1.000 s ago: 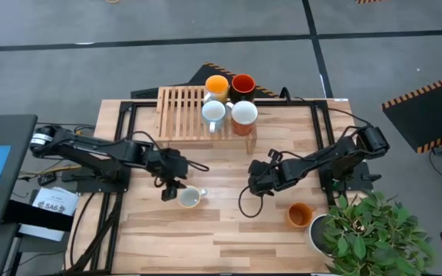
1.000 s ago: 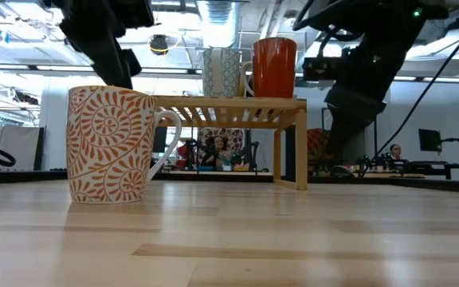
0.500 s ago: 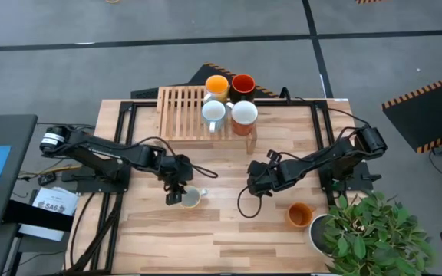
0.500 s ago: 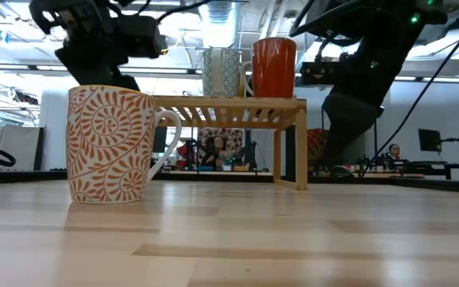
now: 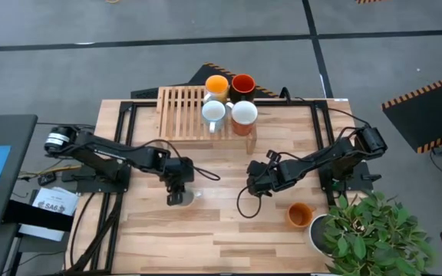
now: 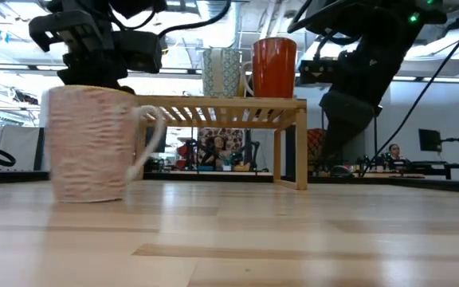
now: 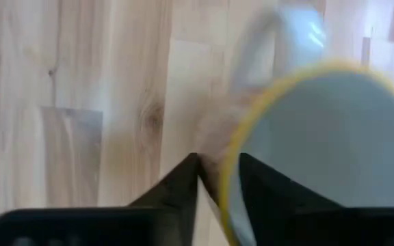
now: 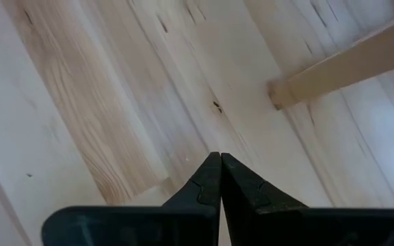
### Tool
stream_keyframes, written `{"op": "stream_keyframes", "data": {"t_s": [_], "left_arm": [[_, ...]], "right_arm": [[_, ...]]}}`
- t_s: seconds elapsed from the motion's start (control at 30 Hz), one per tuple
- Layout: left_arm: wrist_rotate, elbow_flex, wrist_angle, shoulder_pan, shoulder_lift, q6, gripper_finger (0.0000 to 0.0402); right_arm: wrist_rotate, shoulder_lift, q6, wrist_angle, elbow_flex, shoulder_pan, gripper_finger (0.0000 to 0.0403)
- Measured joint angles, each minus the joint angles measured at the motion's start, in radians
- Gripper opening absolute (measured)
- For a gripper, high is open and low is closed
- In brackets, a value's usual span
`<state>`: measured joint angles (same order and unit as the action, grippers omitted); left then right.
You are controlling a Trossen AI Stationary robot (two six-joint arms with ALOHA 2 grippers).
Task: Place coffee mugs
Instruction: Put the orange patterned mug on the shelf
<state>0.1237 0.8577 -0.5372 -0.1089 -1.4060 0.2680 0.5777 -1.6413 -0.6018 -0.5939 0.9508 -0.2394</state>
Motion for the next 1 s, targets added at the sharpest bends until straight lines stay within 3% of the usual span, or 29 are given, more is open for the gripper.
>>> {"op": "stream_keyframes", "data": {"t_s": [0.13,0.27,0.5,0.7,0.83,1.0], "left_arm": [[-0.007,-0.001,-0.043,0.0,0.042,-0.008,0.0014],[-0.048,0.058,-0.214,0.0,0.111,-0.003,0.0009],[-0.347,0.357,-0.473,-0.003,0.236,-0.037,0.0004],[-0.652,0.692,-0.601,0.091,0.217,-0.23,0.0003],[-0.639,0.863,-0.567,0.264,0.155,-0.41,0.0002],[-0.475,0.995,-0.581,0.546,0.029,-0.499,0.0002]], "right_arm": [[0.0,0.0,0.0,0.004,0.0,0.0,0.0031],[0.0,0.0,0.0,0.007,0.0,0.0,0.0031],[0.0,0.0,0.026,0.049,0.0,0.0,0.0031],[0.0,0.0,0.04,0.069,0.0,0.0,0.0031],[0.0,0.0,0.05,0.08,0.0,0.0,0.0031],[-0.001,0.0,0.052,0.082,0.0,0.0,0.0031]]}}
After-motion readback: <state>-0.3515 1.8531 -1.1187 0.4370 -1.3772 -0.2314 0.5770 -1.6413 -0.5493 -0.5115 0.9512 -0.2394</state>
